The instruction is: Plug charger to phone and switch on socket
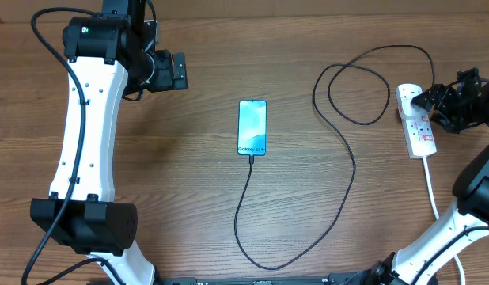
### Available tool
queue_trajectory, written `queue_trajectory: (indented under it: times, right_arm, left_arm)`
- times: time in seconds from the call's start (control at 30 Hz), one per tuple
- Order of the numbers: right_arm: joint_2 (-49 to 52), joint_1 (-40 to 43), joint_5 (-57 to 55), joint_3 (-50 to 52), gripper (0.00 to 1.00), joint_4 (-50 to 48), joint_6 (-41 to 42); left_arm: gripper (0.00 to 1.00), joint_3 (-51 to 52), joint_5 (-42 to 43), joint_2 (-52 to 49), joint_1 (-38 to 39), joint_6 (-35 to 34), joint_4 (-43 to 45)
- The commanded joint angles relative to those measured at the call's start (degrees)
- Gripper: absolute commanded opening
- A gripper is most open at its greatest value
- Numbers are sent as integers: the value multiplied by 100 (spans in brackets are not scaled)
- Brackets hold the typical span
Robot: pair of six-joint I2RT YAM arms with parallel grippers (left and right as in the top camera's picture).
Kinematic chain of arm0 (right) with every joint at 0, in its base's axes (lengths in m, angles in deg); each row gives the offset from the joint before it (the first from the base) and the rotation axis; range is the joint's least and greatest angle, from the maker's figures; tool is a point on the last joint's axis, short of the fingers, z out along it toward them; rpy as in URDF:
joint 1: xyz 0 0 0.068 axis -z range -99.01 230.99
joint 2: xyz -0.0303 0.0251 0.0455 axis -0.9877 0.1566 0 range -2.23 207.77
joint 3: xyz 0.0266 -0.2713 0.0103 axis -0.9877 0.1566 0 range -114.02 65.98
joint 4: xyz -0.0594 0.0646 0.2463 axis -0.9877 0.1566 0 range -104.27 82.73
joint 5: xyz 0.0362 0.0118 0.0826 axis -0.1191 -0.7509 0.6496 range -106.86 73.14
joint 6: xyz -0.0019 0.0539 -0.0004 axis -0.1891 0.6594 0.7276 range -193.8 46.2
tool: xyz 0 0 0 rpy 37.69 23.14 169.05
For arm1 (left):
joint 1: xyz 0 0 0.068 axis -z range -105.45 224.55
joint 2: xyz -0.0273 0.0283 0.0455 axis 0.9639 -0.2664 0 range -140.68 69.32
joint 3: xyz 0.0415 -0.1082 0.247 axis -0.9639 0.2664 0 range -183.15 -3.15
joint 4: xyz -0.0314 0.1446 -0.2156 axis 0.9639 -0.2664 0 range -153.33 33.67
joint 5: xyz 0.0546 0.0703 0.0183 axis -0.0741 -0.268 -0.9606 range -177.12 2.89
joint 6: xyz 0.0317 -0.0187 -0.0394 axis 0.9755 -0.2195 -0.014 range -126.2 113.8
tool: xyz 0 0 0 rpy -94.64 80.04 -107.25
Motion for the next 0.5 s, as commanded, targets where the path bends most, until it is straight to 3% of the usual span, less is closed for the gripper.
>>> queue_trajectory:
  times: [0.0,0.47]
  right_arm:
    - [44,-70,96,111,78,-57,-46]
    - [44,-155,94,133,77,20,-42]
  left_arm:
    - [100,-11,-37,-35,52,66,26]
    - [100,-11,-37,-35,52,66,26]
